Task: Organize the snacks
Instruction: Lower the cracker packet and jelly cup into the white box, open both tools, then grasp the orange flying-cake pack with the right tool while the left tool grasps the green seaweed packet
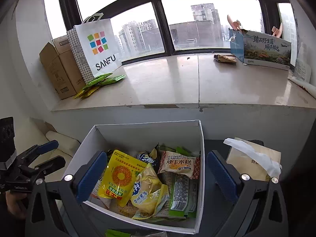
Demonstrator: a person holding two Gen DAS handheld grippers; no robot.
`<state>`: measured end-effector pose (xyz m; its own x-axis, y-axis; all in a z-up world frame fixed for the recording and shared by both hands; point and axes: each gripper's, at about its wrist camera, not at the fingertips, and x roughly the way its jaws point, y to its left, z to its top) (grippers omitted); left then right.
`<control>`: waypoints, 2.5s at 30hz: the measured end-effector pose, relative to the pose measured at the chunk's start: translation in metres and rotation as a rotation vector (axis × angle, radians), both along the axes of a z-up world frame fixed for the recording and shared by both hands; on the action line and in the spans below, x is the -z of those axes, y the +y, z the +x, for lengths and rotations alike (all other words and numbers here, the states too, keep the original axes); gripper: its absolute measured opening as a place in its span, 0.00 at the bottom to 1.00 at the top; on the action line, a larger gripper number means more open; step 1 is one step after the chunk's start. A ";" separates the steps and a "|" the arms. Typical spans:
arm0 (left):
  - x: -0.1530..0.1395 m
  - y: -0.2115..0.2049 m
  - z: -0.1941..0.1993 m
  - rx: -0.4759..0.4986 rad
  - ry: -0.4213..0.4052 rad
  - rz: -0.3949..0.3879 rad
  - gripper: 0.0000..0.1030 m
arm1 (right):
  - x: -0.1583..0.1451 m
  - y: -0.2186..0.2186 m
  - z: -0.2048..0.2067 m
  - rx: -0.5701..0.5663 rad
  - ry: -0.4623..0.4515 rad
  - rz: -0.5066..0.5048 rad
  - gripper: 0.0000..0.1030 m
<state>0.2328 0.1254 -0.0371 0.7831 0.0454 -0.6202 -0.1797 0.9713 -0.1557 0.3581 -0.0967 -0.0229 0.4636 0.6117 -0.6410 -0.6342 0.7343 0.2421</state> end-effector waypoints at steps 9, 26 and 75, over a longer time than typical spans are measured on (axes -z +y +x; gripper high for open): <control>-0.023 -0.027 -0.048 0.054 -0.064 0.010 1.00 | -0.014 -0.023 -0.051 -0.070 -0.033 0.076 1.00; 0.023 -0.076 -0.186 0.053 -0.029 -0.091 1.00 | 0.053 -0.102 -0.212 -0.101 -0.118 -0.081 1.00; 0.131 -0.167 -0.075 -0.003 0.412 -0.057 1.00 | 0.069 -0.165 -0.213 0.046 -0.011 -0.094 0.60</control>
<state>0.1574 -0.0417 -0.1678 0.4692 0.0033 -0.8831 -0.2406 0.9627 -0.1242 0.1448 -0.2614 -0.0915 0.4970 0.5270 -0.6894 -0.6018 0.7817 0.1637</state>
